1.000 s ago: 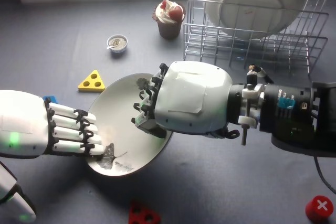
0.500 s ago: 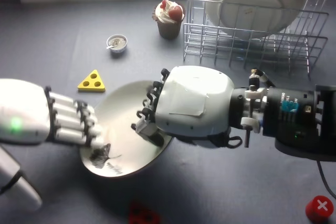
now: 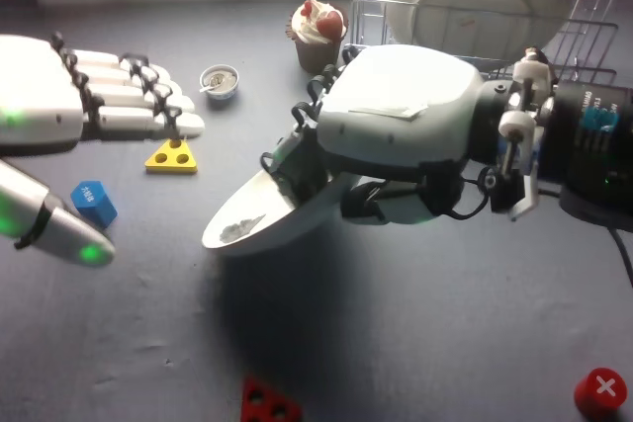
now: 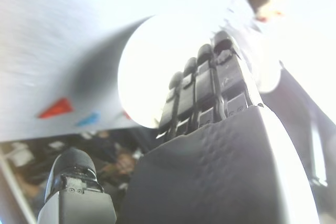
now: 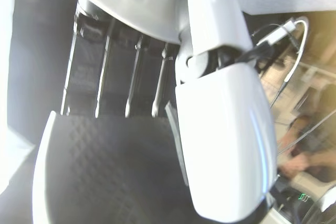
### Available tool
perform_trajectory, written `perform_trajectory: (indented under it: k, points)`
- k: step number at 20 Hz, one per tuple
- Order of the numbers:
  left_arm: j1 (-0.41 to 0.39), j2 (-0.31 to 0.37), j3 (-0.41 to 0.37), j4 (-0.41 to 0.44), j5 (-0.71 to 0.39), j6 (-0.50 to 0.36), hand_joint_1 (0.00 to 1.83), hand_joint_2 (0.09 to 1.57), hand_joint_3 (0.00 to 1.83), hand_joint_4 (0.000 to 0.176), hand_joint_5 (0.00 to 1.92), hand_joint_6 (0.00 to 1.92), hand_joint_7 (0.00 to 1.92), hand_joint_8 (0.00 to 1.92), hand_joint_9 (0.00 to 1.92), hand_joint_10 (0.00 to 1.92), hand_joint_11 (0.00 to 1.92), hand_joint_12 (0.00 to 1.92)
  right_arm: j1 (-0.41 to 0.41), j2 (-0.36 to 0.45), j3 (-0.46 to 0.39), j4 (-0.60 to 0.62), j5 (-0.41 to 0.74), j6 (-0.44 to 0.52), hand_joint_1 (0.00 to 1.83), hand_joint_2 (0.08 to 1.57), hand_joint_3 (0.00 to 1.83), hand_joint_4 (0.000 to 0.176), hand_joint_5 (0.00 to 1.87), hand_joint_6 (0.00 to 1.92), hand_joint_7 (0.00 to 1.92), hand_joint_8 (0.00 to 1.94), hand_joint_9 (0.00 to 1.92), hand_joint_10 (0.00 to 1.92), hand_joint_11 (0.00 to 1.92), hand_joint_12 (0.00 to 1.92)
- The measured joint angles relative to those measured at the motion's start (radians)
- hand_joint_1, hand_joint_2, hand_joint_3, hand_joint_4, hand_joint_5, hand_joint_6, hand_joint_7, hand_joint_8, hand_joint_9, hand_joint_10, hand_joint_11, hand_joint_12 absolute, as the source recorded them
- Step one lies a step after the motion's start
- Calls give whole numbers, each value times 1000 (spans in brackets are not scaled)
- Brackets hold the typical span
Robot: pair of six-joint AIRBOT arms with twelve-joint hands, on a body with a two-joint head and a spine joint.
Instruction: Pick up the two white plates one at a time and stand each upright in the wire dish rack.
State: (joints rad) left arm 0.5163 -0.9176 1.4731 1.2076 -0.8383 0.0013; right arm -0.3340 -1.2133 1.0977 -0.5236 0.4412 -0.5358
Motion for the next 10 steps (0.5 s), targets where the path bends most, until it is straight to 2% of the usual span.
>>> perform_trajectory:
  k: [2, 5, 10]
  points:
    - [-6, 3, 5, -1, -5, -1, 0, 961, 2, 0, 35, 7, 57, 4, 65, 4, 89, 8, 34, 19, -13, -3, -8, 56, 1492, 1081, 0, 0, 888, 1092, 1004, 688, 1066, 811, 937, 1409]
    - [-13, 11, 17, -10, -5, -1, 0, 960, 1, 0, 36, 6, 60, 4, 72, 6, 105, 14, 72, 47, -22, -44, -28, 136, 1494, 1075, 0, 0, 917, 1065, 1027, 662, 1084, 776, 909, 1420]
    - [-17, 11, 23, -11, -7, 0, 0, 959, 0, 0, 40, 6, 59, 5, 70, 5, 106, 14, 121, 75, -24, -200, -70, 447, 1495, 1052, 0, 0, 965, 967, 1098, 493, 1129, 703, 1010, 1343]
